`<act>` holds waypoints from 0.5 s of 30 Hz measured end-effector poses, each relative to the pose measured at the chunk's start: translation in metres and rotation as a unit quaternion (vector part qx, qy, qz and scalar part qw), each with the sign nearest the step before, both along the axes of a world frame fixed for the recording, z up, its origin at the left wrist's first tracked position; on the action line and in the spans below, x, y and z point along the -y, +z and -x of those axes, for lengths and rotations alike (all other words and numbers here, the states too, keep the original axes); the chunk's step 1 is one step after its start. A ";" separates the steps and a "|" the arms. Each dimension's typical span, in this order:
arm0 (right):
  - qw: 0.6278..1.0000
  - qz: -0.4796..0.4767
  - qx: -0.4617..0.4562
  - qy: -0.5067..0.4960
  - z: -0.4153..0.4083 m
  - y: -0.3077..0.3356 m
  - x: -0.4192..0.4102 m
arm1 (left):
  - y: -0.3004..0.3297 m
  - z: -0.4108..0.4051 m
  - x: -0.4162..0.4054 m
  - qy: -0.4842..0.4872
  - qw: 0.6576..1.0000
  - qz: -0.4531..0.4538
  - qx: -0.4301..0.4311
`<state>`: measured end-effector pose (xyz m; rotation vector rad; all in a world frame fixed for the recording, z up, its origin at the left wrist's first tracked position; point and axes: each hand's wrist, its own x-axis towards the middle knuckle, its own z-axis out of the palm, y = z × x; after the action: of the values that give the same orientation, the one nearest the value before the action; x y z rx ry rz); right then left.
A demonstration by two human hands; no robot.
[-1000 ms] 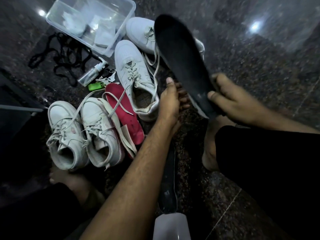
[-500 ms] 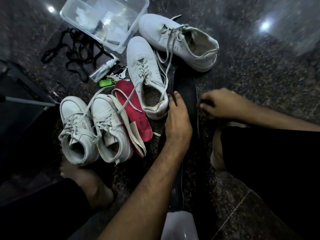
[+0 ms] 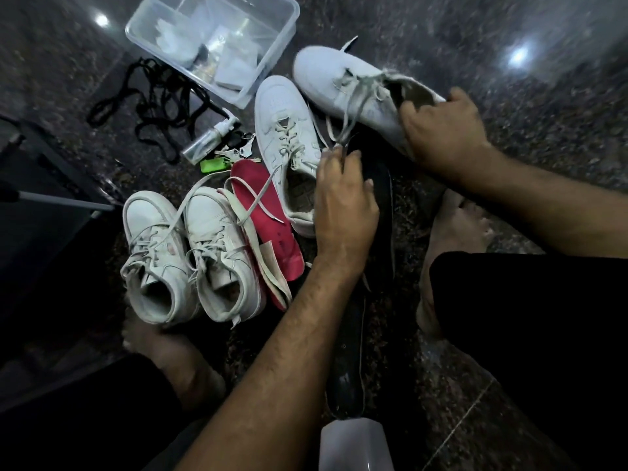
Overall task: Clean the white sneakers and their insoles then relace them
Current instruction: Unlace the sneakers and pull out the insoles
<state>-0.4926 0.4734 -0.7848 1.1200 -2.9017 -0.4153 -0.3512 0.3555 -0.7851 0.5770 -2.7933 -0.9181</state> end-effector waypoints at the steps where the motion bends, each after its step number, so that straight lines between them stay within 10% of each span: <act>1: 0.999 -0.015 0.007 -0.027 -0.002 0.002 -0.006 | 0.001 -0.002 0.003 0.014 0.999 0.047 0.001; 9: 0.994 0.040 -0.044 -0.095 -0.031 -0.011 -0.052 | 0.000 -0.010 0.028 0.091 0.963 0.117 0.224; 15: 0.992 0.032 -0.074 -0.100 -0.024 -0.018 -0.051 | 0.004 -0.007 0.024 0.052 0.985 0.116 0.113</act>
<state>-0.4687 0.5245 -0.8032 0.7582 -2.8819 -0.3856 -0.3446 0.3316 -0.7814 0.8264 -2.9760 -0.5241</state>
